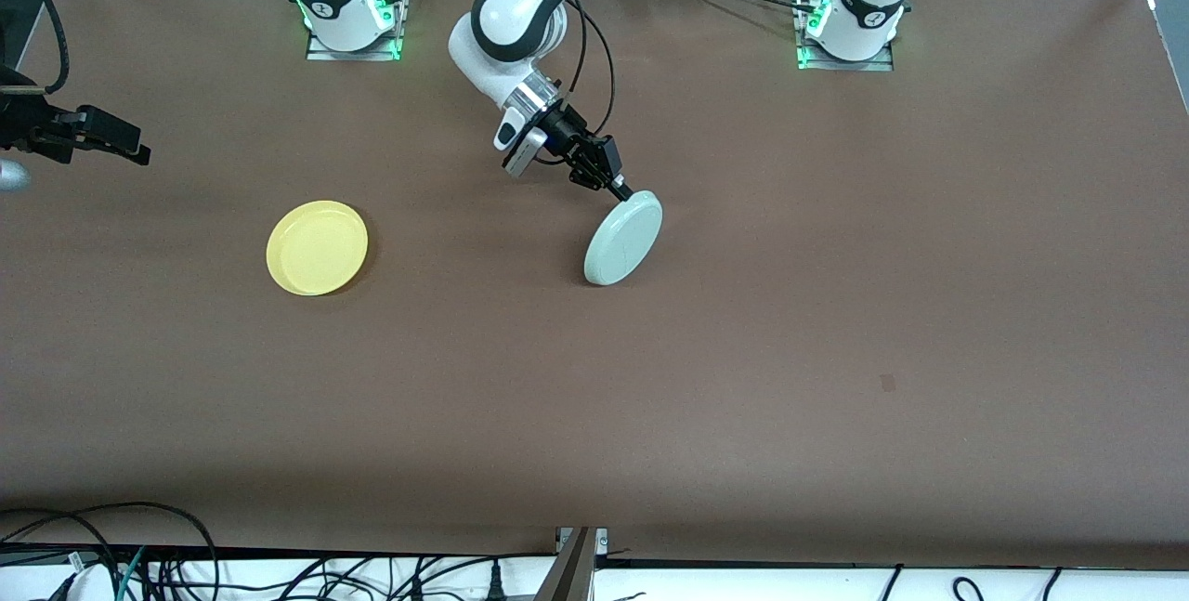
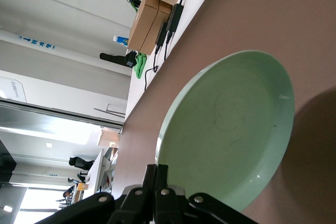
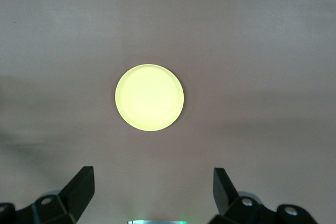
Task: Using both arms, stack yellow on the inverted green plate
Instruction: 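Lower the inverted green plate to mid-table and open the left gripper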
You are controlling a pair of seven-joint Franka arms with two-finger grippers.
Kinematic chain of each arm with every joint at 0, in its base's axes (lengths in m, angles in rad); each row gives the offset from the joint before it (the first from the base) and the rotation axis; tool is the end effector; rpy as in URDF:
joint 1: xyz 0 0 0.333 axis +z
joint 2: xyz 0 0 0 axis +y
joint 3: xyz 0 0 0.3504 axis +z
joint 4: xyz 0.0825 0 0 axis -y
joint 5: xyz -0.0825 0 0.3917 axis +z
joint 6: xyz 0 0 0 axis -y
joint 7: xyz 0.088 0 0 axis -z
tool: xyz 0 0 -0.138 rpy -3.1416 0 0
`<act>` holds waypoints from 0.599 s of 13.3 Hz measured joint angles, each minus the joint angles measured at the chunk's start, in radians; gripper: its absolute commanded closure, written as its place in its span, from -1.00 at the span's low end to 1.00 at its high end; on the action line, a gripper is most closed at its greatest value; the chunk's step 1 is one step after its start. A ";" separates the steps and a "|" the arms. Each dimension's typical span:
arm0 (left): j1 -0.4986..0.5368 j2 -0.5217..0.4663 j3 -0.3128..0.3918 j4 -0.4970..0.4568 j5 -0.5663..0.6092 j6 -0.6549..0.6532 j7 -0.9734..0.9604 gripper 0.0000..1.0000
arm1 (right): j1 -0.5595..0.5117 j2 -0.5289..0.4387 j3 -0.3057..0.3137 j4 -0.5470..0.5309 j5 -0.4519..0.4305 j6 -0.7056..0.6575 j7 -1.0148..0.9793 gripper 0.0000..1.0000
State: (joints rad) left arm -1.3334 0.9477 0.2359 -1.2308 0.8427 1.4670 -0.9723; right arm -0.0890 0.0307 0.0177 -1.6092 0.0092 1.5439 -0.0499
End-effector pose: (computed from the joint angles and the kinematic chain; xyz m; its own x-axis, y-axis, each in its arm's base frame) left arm 0.3832 -0.6094 0.2253 0.8025 -0.5298 0.2746 0.0192 -0.4370 -0.8992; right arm 0.5627 -0.0390 0.5902 0.9952 -0.0208 -0.0952 -0.0223 -0.9996 -0.0145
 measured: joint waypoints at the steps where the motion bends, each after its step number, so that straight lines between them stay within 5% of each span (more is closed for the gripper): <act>1: -0.007 0.002 0.000 0.001 0.000 0.001 -0.002 1.00 | 0.000 0.000 0.000 0.000 0.000 -0.001 0.000 -1.00; 4: -0.038 0.007 -0.001 0.004 0.000 0.004 -0.006 1.00 | 0.000 0.000 0.000 0.000 0.000 -0.009 0.000 -1.00; 6: -0.069 0.009 -0.002 0.005 0.000 0.005 -0.027 0.08 | 0.000 0.000 0.000 0.000 0.000 -0.010 0.000 -1.00; 8: -0.104 0.013 -0.005 0.006 0.000 0.007 -0.044 -0.27 | 0.000 0.000 0.000 0.000 0.000 -0.010 0.000 -1.00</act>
State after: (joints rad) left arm -1.4376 0.9602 0.2305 -1.2253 0.8427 1.4745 -1.0165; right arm -0.0890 0.0307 0.0177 -1.6091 0.0092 1.5342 -0.0499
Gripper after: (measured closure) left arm 0.815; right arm 0.000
